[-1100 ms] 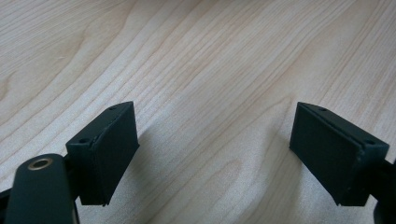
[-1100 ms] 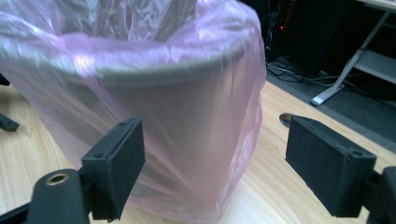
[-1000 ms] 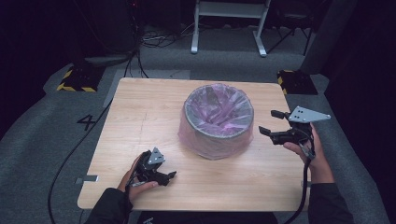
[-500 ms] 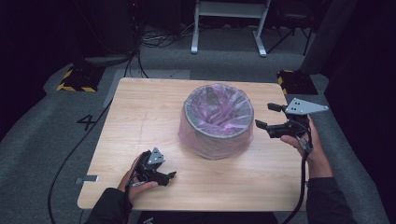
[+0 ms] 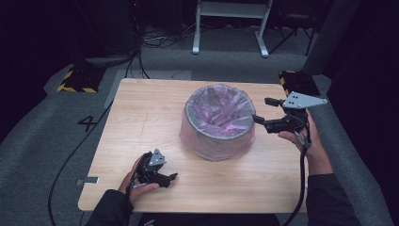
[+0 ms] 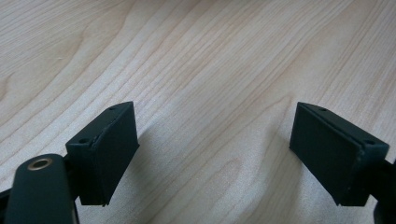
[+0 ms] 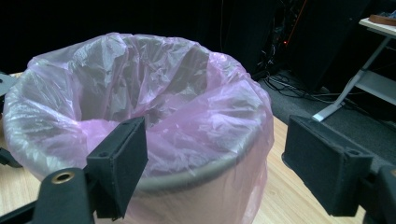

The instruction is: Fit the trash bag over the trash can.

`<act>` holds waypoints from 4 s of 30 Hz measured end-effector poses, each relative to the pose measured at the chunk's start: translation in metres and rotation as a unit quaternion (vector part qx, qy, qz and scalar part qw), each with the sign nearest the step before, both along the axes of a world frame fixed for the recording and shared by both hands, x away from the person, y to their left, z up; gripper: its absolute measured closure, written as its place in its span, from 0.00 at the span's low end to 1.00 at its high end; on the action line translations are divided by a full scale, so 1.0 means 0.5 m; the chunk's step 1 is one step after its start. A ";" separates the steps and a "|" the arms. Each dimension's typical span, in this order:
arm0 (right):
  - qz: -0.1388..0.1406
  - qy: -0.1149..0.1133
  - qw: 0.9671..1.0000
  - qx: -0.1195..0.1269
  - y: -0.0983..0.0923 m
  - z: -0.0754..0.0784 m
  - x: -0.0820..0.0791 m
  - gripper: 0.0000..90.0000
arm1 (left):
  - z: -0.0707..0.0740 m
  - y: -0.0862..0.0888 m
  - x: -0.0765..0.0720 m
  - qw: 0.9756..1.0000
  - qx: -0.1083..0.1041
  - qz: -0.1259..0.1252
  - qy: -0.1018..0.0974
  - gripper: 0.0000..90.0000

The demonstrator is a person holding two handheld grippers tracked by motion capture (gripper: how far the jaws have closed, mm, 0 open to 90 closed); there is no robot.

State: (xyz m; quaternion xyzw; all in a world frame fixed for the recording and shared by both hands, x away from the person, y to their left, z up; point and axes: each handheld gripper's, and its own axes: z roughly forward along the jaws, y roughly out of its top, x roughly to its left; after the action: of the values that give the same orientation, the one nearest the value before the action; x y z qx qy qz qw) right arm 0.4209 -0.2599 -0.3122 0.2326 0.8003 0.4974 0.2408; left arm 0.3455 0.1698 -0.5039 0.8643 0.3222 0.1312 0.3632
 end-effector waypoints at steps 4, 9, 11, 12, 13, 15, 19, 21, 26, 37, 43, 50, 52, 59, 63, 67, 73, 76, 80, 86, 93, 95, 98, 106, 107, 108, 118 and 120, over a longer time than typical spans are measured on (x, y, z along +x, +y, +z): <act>0.000 0.000 1.000 -0.005 0.008 0.004 0.004 0.23 | 0.000 0.000 0.000 1.000 0.000 0.000 0.000 0.16; 0.002 0.000 1.000 -0.008 0.017 0.011 0.011 0.23 | 0.000 0.000 0.000 1.000 0.000 0.000 0.000 0.16; 0.002 0.000 1.000 -0.011 0.022 0.013 0.013 0.23 | 0.000 0.000 0.000 1.000 0.000 0.000 0.000 0.16; 0.003 0.001 1.000 -0.011 0.024 0.014 0.014 0.23 | 0.000 0.000 0.000 1.000 0.000 0.000 0.000 0.16; 0.004 0.001 1.000 -0.013 0.026 0.014 0.014 0.23 | 0.000 0.000 0.000 1.000 0.000 0.000 0.000 0.16; 0.006 0.001 1.000 -0.016 0.033 0.015 0.015 0.23 | 0.000 0.000 0.000 1.000 0.000 0.000 0.000 0.16; 0.011 0.001 1.000 -0.020 0.045 0.017 0.018 0.23 | 0.000 0.000 0.000 1.000 0.000 0.000 0.000 0.16; 0.015 -0.001 1.000 -0.026 0.054 0.019 0.019 0.23 | 0.000 0.000 0.000 1.000 0.000 0.000 0.000 0.16; 0.024 0.000 0.999 -0.029 0.069 0.025 0.021 0.23 | 0.000 0.000 0.000 1.000 0.000 0.000 0.000 0.16; 0.031 0.002 0.999 -0.043 0.099 0.024 0.029 0.23 | 0.000 0.000 0.000 1.000 0.000 0.000 0.000 0.16; 0.034 0.003 0.998 -0.055 0.118 0.020 0.038 0.23 | 0.000 0.000 0.000 1.000 0.000 0.000 0.000 0.16; 0.044 0.006 0.996 -0.075 0.143 0.015 0.045 0.23 | 0.000 0.000 0.000 1.000 0.000 0.000 0.000 0.16; 0.049 0.009 0.996 -0.080 0.150 0.013 0.047 0.23 | 0.000 0.000 0.000 1.000 0.000 0.000 0.000 0.16; 0.065 0.021 0.994 -0.090 0.166 0.006 0.052 0.23 | 0.000 0.000 0.000 1.000 0.000 0.000 0.000 0.16; 0.073 0.034 0.993 -0.092 0.172 0.002 0.057 0.23 | 0.000 0.000 0.000 1.000 0.000 0.000 0.000 0.16; 0.082 0.044 0.990 -0.105 0.179 -0.003 0.061 0.23 | 0.000 0.000 0.000 1.000 0.000 0.000 0.000 0.16; 0.092 0.057 0.986 -0.125 0.190 -0.012 0.070 0.24 | 0.000 0.000 0.000 1.000 0.000 0.000 0.000 0.16; 0.093 0.062 0.985 -0.135 0.195 -0.016 0.076 0.25 | 0.000 0.000 0.000 1.000 0.000 0.000 0.000 0.16; 0.103 0.072 0.982 -0.138 0.202 -0.019 0.082 0.24 | 0.000 0.000 0.000 1.000 0.000 0.000 0.000 0.16; 0.104 0.088 0.978 -0.158 0.214 -0.025 0.088 0.24 | 0.000 0.000 0.000 1.000 0.000 0.000 0.000 0.16; 0.094 0.117 0.971 -0.185 0.221 -0.034 0.097 0.24 | 0.000 0.000 0.000 1.000 0.000 0.000 0.000 0.16; 0.092 0.127 0.968 -0.194 0.224 -0.039 0.100 0.24 | 0.000 0.000 0.000 1.000 0.000 0.000 0.000 0.16; 0.091 0.136 0.965 -0.203 0.226 -0.042 0.104 0.24 | 0.000 0.000 0.000 1.000 0.000 0.000 0.000 0.16; 0.092 0.170 0.952 -0.236 0.237 -0.044 0.113 0.24 | 0.000 0.000 0.000 1.000 0.000 0.000 0.000 0.16; 0.092 0.172 0.951 -0.241 0.238 -0.045 0.115 0.24 | 0.000 0.000 0.000 1.000 0.000 0.000 0.000 0.16; 0.091 0.178 0.949 -0.245 0.239 -0.045 0.116 0.24 | 0.000 0.000 0.000 1.000 0.000 0.000 0.000 0.16; 0.087 0.204 0.935 -0.277 0.250 -0.049 0.122 0.23 | 0.000 0.000 0.000 1.000 0.000 0.000 0.000 0.16; 0.086 0.206 0.933 -0.283 0.252 -0.049 0.121 0.23 | 0.000 0.000 0.000 1.000 0.000 0.000 0.000 0.16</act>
State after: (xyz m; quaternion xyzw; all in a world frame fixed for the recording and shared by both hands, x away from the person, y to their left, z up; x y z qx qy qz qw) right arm 0.4816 -0.1341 -0.3369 0.1829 0.9569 0.2097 0.0828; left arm 0.3455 0.1699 -0.5039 0.8643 0.3225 0.1309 0.3631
